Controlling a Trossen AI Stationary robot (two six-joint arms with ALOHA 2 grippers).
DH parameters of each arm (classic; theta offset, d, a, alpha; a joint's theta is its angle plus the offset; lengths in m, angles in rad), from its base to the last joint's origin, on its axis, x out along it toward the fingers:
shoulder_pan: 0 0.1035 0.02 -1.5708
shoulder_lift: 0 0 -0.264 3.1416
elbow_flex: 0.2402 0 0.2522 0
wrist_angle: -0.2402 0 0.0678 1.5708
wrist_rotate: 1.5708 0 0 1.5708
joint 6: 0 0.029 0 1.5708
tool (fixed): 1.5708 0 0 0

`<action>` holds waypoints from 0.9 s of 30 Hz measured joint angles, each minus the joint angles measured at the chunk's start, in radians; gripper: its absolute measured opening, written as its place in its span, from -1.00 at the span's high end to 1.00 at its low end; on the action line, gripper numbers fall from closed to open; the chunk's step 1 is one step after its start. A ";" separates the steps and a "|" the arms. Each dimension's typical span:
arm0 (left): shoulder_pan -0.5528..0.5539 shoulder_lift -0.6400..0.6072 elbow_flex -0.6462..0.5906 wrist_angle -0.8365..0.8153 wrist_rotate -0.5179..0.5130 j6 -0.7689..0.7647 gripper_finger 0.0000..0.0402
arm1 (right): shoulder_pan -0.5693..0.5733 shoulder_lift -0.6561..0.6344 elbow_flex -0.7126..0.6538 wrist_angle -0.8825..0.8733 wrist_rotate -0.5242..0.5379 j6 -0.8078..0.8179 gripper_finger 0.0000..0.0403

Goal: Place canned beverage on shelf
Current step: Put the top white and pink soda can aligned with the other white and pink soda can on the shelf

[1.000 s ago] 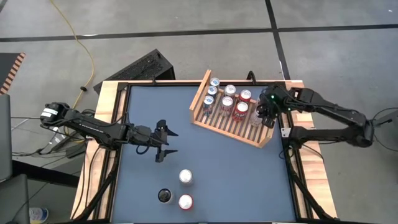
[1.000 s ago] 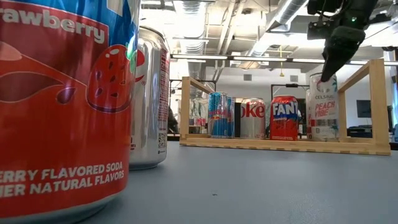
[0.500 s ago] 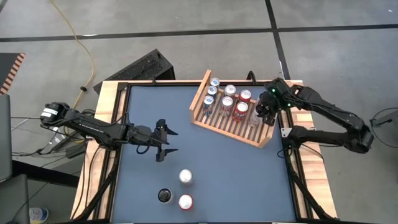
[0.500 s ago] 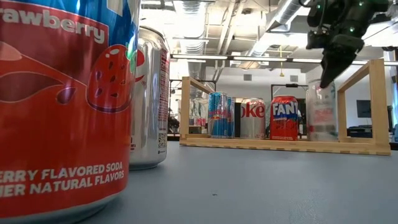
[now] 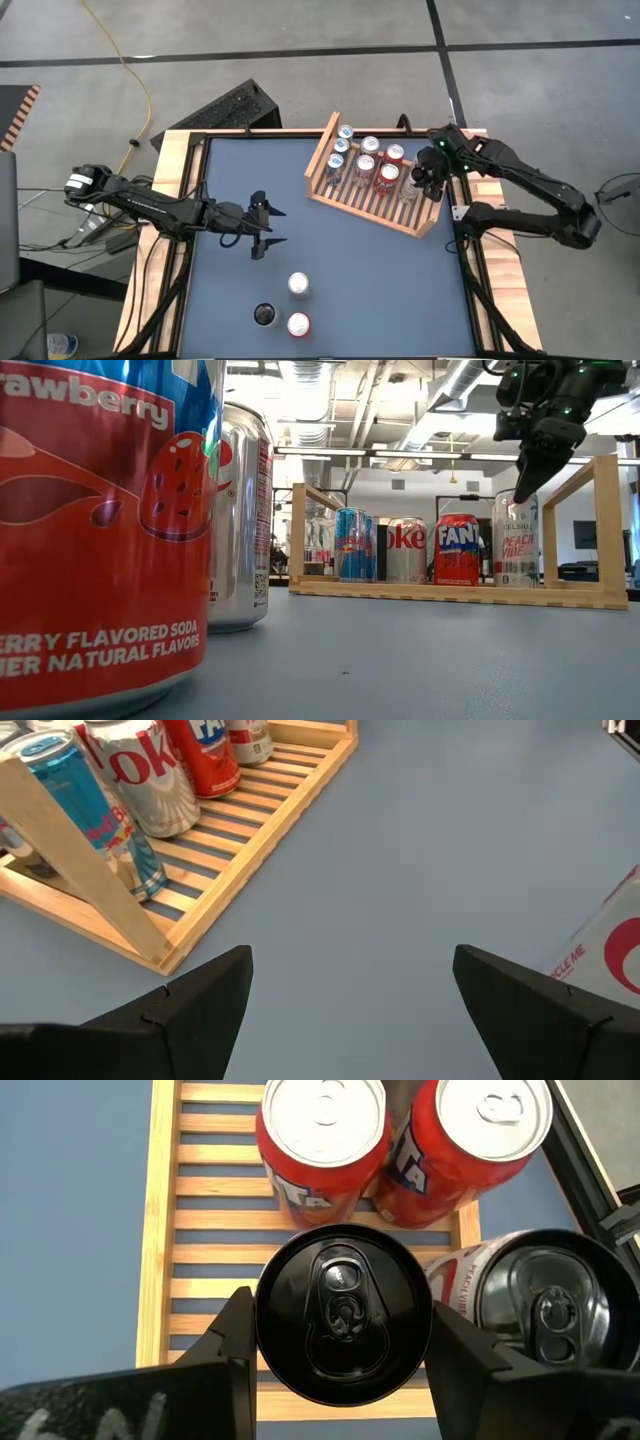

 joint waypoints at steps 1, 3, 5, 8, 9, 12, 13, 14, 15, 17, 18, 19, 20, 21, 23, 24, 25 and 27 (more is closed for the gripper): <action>0.000 0.000 0.000 0.000 -0.002 0.000 -0.66 | -0.003 0.000 0.000 -0.002 0.000 0.000 0.15; 0.000 0.000 0.000 0.000 -0.004 0.003 -0.66 | -0.010 0.000 0.000 -0.005 0.000 -0.003 0.15; 0.000 0.000 0.000 0.000 -0.005 0.004 -0.66 | -0.019 0.000 0.000 -0.004 0.000 -0.005 0.15; 0.000 0.000 0.000 0.000 -0.006 0.007 -0.66 | -0.031 0.000 0.000 -0.006 0.000 -0.019 0.15; 0.000 0.000 0.000 0.000 -0.006 0.007 -0.66 | -0.035 0.000 0.000 -0.006 0.000 -0.019 0.15; 0.000 0.000 0.000 0.000 -0.006 0.007 -0.66 | -0.047 0.000 0.000 -0.006 0.000 -0.024 0.15; 0.000 0.000 0.000 0.000 -0.006 0.007 -0.66 | -0.049 0.000 0.000 -0.006 0.000 -0.027 0.15; 0.000 0.000 0.000 0.000 -0.006 0.007 -0.66 | -0.053 0.000 0.000 -0.006 -0.001 -0.029 0.15; 0.000 0.000 0.000 0.000 -0.006 0.007 -0.66 | -0.056 0.000 0.000 -0.005 -0.005 -0.030 0.15; 0.000 0.000 0.000 0.000 -0.006 0.007 -0.66 | -0.060 0.000 0.000 -0.002 -0.020 -0.033 0.15; 0.000 0.000 0.000 0.000 -0.006 0.007 -0.66 | -0.060 0.000 0.000 -0.003 -0.020 -0.034 0.15; 0.000 0.000 0.000 0.000 -0.006 0.007 -0.66 | -0.060 0.000 0.000 -0.003 -0.019 -0.034 0.15; 0.000 0.000 0.000 0.000 -0.006 0.007 -0.66 | -0.060 0.000 0.000 -0.002 -0.019 -0.033 0.15; 0.000 0.000 0.000 0.000 -0.006 0.007 -0.66 | -0.060 0.000 0.000 -0.003 -0.019 -0.033 0.15; 0.000 0.000 0.000 0.000 -0.012 0.007 -0.66 | -0.060 0.000 0.000 -0.004 -0.019 -0.033 0.14; 0.000 0.000 0.000 0.000 -0.014 0.007 -0.66 | -0.060 0.000 0.000 -0.004 -0.019 -0.032 0.14; 0.000 0.000 0.000 0.000 -0.015 0.006 -0.66 | -0.060 0.000 0.000 -0.004 -0.019 -0.031 0.14; 0.000 0.000 0.000 0.000 -0.016 0.006 -0.66 | -0.060 0.000 0.000 -0.006 -0.019 -0.023 0.13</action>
